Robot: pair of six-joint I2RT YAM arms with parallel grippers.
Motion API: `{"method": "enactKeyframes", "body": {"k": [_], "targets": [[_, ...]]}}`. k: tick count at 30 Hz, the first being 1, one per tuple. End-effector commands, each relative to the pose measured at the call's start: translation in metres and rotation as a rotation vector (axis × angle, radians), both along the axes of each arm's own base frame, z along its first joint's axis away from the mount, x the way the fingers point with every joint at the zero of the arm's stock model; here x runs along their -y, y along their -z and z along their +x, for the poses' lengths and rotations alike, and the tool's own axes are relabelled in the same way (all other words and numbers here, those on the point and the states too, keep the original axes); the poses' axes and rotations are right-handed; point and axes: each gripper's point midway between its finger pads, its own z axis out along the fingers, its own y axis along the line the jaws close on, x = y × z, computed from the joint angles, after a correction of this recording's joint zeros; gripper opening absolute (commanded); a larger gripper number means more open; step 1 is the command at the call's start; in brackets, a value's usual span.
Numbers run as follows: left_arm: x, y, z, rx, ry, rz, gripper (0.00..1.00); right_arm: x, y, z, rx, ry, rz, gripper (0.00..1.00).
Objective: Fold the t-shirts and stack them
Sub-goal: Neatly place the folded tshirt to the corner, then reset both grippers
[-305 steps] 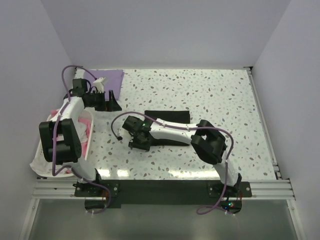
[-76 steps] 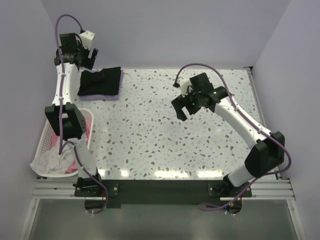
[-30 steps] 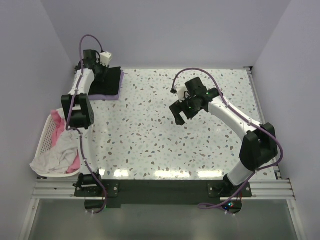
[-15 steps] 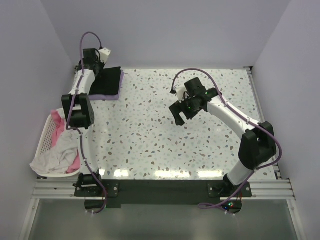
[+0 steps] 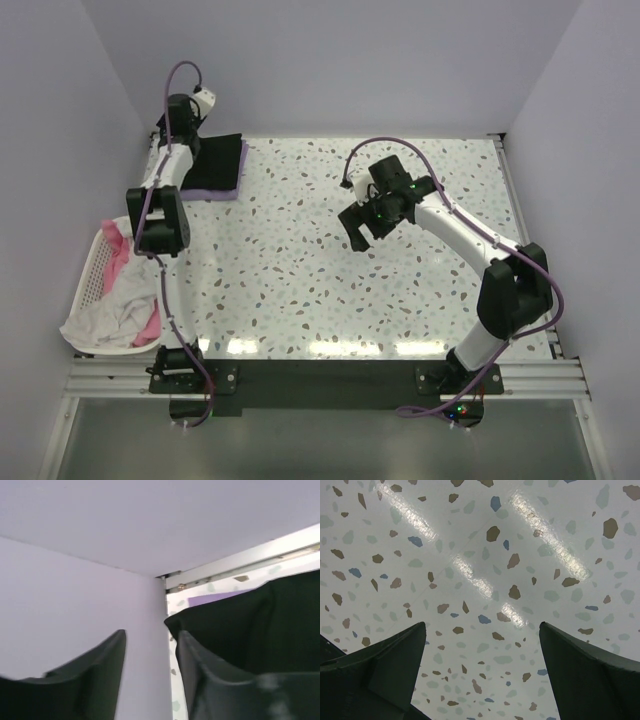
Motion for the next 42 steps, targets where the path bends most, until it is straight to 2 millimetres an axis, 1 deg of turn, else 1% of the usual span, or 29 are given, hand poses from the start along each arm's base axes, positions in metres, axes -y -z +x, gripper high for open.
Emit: {"method": "enactKeyframes", "body": {"k": [1,2,4,5,7,8,9,11,12,13,14,16,17,19,21,22,24,26,27,28,29,30,32,33,34,35,37,38,42], "targets": [[-0.036,-0.043,0.009,0.156,-0.117,0.125,0.55,-0.007,-0.009,0.005,0.008,-0.01,0.03,0.99],[-0.047,-0.047,0.007,0.173,-0.141,0.125,0.65,-0.007,-0.009,0.003,0.007,-0.01,0.029,0.99],[-0.053,-0.06,0.007,0.219,-0.151,0.075,0.7,-0.006,-0.01,0.004,0.012,-0.008,0.032,0.99],[-0.061,-0.078,0.002,0.254,-0.153,0.048,0.74,-0.007,-0.012,0.003,0.018,-0.01,0.035,0.99],[-0.05,-0.077,0.001,0.248,-0.073,-0.063,0.77,-0.006,-0.014,0.003,0.024,-0.009,0.04,0.99],[-0.051,-0.096,-0.005,0.27,-0.056,-0.086,0.82,-0.007,-0.015,0.002,0.025,-0.01,0.043,0.99],[-0.045,-0.088,-0.01,0.239,-0.04,-0.121,0.84,-0.006,-0.017,0.002,0.029,-0.009,0.046,0.99],[-0.023,-0.09,-0.017,0.175,0.054,-0.183,0.89,-0.007,-0.019,0.003,0.035,-0.006,0.053,0.99],[-0.015,-0.079,-0.026,0.109,0.059,-0.241,0.91,-0.007,-0.023,0.003,0.043,-0.008,0.057,0.99],[0.0,-0.085,-0.031,0.089,0.12,-0.295,0.94,-0.007,-0.026,0.003,0.05,-0.006,0.063,0.99],[0.011,-0.072,-0.043,0.009,0.137,-0.347,1.0,-0.006,-0.03,0.003,0.058,-0.003,0.07,0.99],[0.033,-0.072,-0.055,-0.036,0.182,-0.442,1.0,-0.004,-0.034,0.004,0.069,0.003,0.076,0.99],[0.044,-0.082,-0.063,-0.043,0.202,-0.468,1.0,-0.001,-0.036,0.004,0.071,0.009,0.079,0.99],[0.065,-0.076,-0.081,-0.105,0.226,-0.569,1.0,0.003,-0.043,0.004,0.088,0.019,0.088,0.99],[0.091,-0.079,-0.105,-0.171,0.277,-0.635,1.0,0.011,-0.048,0.005,0.095,0.043,0.098,0.99],[0.103,-0.091,-0.115,-0.174,0.309,-0.653,1.0,0.014,-0.051,0.004,0.103,0.051,0.106,0.99],[0.133,-0.081,-0.134,-0.234,0.321,-0.677,1.0,0.027,-0.057,0.005,0.106,0.089,0.129,0.99],[0.163,-0.096,-0.152,-0.231,0.371,-0.679,1.0,0.04,-0.056,0.006,0.091,0.131,0.153,0.99],[0.173,-0.082,-0.164,-0.268,0.361,-0.705,1.0,0.045,-0.057,0.006,0.09,0.146,0.161,0.99],[0.192,-0.094,-0.176,-0.259,0.402,-0.707,1.0,0.051,-0.057,0.003,0.086,0.163,0.169,0.99],[0.2,-0.094,-0.183,-0.264,0.418,-0.72,1.0,0.061,-0.058,0.005,0.086,0.194,0.178,0.99],[0.208,-0.08,-0.195,-0.303,0.417,-0.748,1.0,0.064,-0.058,0.003,0.081,0.206,0.191,0.99],[0.229,-0.087,-0.213,-0.302,0.477,-0.772,1.0,0.079,-0.054,-0.002,0.071,0.247,0.197,0.99],[0.235,-0.069,-0.225,-0.347,0.472,-0.786,1.0,0.083,-0.053,-0.004,0.065,0.258,0.206,0.99],[0.239,-0.072,-0.235,-0.342,0.483,-0.78,1.0,0.087,-0.045,-0.008,0.05,0.272,0.205,0.99],[0.247,-0.055,-0.246,-0.38,0.485,-0.781,1.0,0.095,-0.043,-0.009,0.051,0.307,0.213,0.99],[0.253,-0.05,-0.261,-0.388,0.49,-0.781,1.0,0.105,-0.029,-0.015,0.023,0.344,0.217,0.99],[0.253,-0.035,-0.271,-0.418,0.478,-0.787,1.0,0.107,-0.025,-0.017,0.016,0.353,0.216,0.99],[0.252,-0.029,-0.293,-0.417,0.473,-0.8,1.0,0.115,-0.009,-0.026,-0.006,0.378,0.201,0.99]]}}
